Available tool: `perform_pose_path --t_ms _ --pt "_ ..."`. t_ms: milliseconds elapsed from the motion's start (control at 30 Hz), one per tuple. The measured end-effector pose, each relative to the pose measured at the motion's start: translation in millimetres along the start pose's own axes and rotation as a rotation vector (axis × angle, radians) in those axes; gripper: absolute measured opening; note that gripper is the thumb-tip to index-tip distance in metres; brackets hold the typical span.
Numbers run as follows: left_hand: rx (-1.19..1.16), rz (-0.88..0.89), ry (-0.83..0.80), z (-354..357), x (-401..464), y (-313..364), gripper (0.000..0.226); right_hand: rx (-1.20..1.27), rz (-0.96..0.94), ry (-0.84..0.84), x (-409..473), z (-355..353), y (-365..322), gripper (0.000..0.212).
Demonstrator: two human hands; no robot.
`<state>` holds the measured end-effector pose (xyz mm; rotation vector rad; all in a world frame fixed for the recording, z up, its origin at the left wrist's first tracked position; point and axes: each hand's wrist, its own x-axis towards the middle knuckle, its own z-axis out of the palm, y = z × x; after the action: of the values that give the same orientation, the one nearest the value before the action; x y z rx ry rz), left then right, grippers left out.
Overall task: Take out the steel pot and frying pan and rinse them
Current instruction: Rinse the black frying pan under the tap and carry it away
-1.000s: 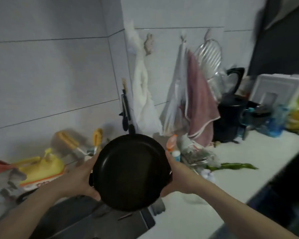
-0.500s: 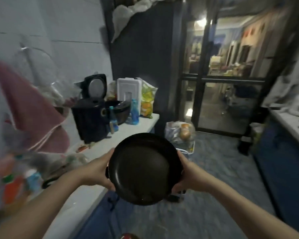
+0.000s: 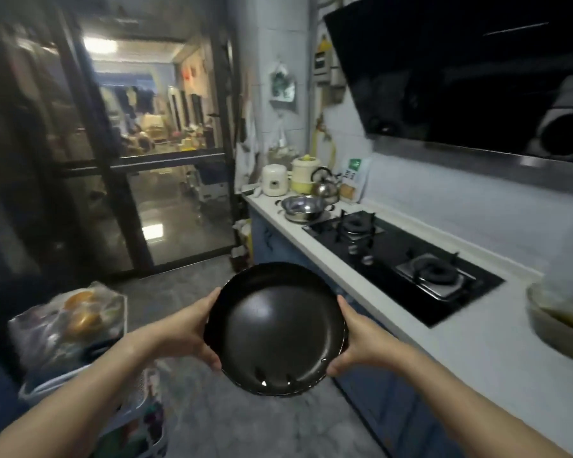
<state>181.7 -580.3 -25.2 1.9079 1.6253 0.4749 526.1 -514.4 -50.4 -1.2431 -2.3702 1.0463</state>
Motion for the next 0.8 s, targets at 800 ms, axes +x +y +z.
perform_pose_path --t_ms 800 --pt "0.007 0.523 -0.644 279.7 433.5 217.8 0.117 0.277 0.633 0.484 -140.2 -161.9 320.7 0.117"
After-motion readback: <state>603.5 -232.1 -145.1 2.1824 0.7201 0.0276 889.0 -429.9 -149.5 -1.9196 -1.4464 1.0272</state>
